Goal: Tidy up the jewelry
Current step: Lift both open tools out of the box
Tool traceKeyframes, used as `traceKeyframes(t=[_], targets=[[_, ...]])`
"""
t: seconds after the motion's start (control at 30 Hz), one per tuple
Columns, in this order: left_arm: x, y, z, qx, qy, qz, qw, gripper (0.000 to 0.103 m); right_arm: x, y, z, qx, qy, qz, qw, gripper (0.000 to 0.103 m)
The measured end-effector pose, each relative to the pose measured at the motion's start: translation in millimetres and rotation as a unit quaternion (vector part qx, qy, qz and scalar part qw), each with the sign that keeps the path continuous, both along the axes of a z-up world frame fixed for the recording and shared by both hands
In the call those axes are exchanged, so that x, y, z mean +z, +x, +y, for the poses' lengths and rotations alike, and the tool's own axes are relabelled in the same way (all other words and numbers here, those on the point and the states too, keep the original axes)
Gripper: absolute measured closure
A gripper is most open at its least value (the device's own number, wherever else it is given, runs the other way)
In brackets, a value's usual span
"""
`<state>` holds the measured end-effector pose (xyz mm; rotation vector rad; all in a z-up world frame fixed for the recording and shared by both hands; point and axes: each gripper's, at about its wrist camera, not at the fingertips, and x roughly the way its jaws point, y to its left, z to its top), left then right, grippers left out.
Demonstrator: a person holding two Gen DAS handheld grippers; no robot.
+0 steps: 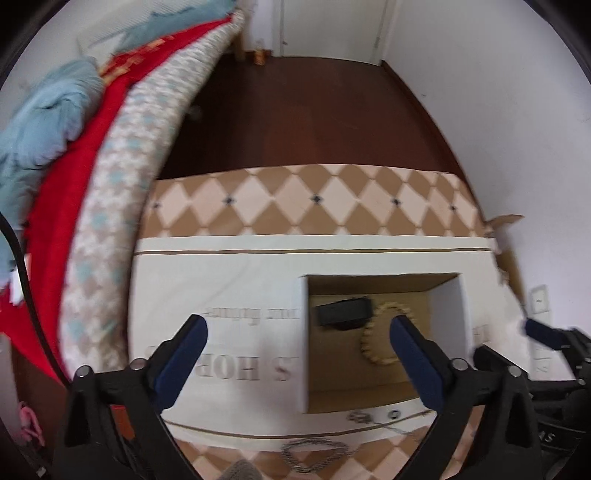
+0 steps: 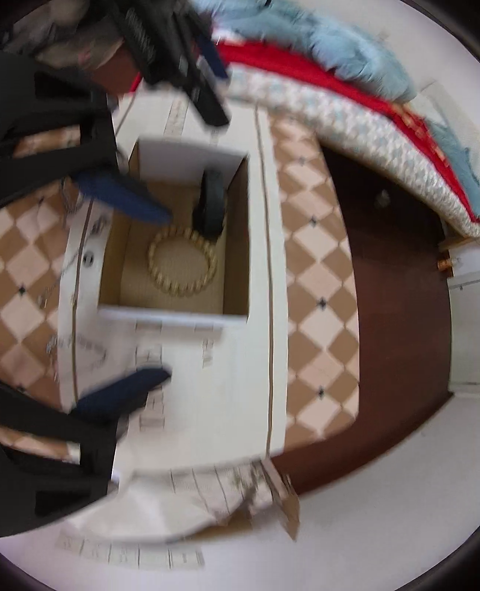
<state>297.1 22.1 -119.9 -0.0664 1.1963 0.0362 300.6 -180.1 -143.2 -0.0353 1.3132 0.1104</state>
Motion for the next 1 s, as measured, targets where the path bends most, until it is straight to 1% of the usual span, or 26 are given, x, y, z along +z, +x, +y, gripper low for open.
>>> traceKeyframes(t=[0.03, 0.07, 0.2, 0.3, 0.4, 0.6, 0.67, 0.83, 1.0], targets=[[0, -5, 1, 0.001, 0.014, -0.004, 0.9999, 0.002, -1, -3, -1, -0.001, -0.012, -0.001, 1.0, 0.002], [-1, -9, 2, 0.002, 0.027, -0.008, 0.9996, 0.001, -4, -7, 1, 0.0, -0.027, -0.004, 1.0, 0.001], [-7, -26, 3, 0.006, 0.057, -0.02, 0.9982, 0.0, -11, -22, 5, 0.003, -0.043, -0.009, 0.999, 0.001], [-8, -37, 8, 0.016, 0.06, -0.023, 0.9978, 0.0, -12, -32, 7, 0.003, -0.045, -0.016, 0.999, 0.001], [-1, -50, 11, 0.02, 0.063, -0.032, 0.9973, 0.0, -5, -41, 8, 0.0, -0.043, -0.028, 0.999, 0.001], [23, -77, 16, 0.031, 0.066, -0.063, 0.9954, 0.0, 23, -61, 8, -0.007, -0.043, -0.064, 0.997, 0.001], [34, -87, 16, 0.03, 0.067, -0.075, 0.9944, 0.0, 37, -73, 9, -0.01, -0.046, -0.083, 0.995, 0.001], [65, -119, 16, 0.03, 0.069, -0.111, 0.991, 0.0, 65, -101, 9, -0.01, -0.042, -0.116, 0.992, 0.001], [88, -147, 16, 0.03, 0.066, -0.133, 0.9884, 0.0, 92, -131, 11, -0.012, -0.038, -0.145, 0.989, 0.001]])
